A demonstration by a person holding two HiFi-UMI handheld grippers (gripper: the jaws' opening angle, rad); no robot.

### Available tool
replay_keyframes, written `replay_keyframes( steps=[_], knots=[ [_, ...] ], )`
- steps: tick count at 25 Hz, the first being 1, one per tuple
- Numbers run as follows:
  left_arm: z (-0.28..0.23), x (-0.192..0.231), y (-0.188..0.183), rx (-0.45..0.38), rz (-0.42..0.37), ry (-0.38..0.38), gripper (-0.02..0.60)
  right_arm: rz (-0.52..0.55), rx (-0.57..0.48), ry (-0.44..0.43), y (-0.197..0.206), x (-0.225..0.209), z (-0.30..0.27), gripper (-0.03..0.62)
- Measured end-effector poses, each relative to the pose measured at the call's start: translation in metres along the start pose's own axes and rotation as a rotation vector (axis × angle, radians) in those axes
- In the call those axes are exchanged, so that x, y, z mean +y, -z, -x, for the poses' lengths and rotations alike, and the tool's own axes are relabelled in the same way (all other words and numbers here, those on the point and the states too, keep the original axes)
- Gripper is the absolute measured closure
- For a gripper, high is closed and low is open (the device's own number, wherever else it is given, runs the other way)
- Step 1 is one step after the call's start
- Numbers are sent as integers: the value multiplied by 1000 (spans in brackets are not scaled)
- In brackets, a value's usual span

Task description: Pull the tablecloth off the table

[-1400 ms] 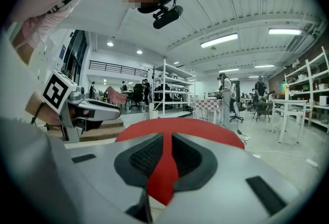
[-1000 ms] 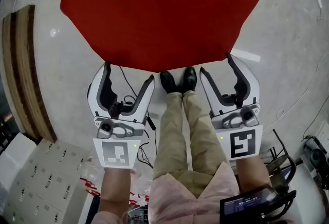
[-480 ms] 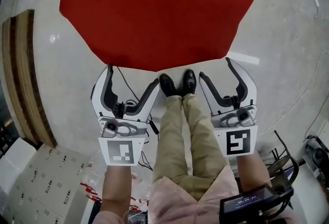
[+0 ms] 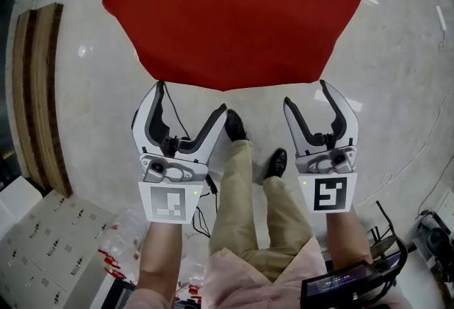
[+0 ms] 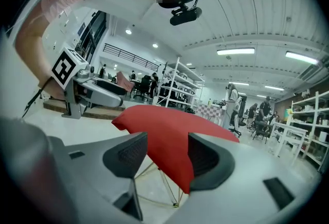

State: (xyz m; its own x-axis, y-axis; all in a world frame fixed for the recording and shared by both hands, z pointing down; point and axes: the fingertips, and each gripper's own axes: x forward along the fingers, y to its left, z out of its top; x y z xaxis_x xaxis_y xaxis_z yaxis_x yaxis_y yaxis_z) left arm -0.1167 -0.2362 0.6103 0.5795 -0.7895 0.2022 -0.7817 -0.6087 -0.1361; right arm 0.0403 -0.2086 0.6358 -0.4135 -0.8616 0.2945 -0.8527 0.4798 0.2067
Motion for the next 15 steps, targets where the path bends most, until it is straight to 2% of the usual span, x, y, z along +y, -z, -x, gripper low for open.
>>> replay_keyframes(
  steps=[6,10,15],
  knots=[
    [-2,4,15,-7,-19,-37,212,20,-18,-4,15,7,-1,355],
    [-3,6,25,-12,-31,-61,212,84,-26,28,23,9,9,351],
    [-4,9,36,-20,-46,-91,212,176,-1,61,51,7,-11,330]
  ],
)
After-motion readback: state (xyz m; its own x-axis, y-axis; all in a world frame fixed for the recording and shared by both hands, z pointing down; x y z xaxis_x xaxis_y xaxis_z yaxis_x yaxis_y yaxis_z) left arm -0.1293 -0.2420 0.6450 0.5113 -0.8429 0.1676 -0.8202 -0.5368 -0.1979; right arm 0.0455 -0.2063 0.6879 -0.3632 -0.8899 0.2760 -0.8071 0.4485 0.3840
